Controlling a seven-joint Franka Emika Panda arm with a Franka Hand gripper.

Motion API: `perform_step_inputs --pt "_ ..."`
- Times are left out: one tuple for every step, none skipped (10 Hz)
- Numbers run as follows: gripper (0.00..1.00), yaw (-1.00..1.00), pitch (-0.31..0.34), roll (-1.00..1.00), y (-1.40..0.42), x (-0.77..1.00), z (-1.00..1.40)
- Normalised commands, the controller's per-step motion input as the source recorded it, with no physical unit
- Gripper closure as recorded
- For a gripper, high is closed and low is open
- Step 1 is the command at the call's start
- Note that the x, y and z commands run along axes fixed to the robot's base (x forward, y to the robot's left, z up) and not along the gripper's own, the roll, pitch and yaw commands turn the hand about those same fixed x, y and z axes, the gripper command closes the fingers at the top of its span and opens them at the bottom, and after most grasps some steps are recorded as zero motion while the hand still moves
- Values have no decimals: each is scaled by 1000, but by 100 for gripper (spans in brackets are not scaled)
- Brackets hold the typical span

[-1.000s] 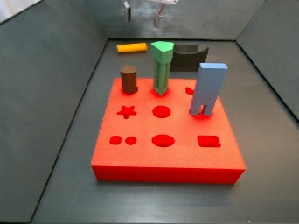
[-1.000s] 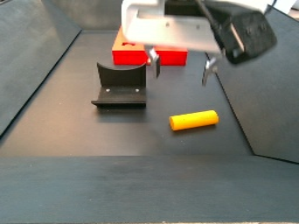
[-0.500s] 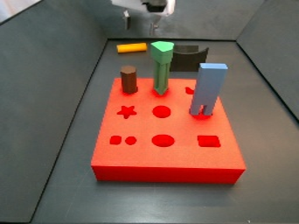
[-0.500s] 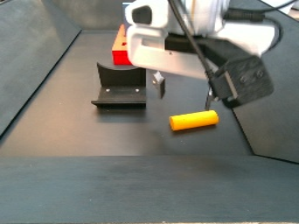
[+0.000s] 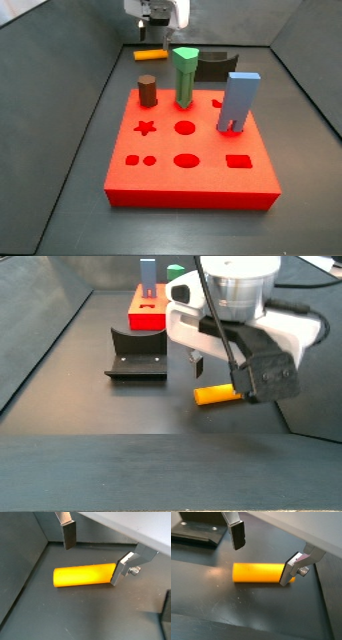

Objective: Pick up the oval object. Move up. Place the oval object on the fixture. Regrasp the oval object. Move to above the board. Insert the oval object.
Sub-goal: Pick up the oval object.

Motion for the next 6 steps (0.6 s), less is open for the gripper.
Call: perform_step_inputs --pt "0 -440 -191 -389 146 -71 -289" --pt "0 -477 -156 -370 129 -34 -317" --pt "0 -506 -137 -366 106 0 -320" --pt "0 -486 -89 -340 0 109 -311" --pt "0 -477 -47 -276 0 154 -291" --pt "0 -480 -7 -254 0 180 -266"
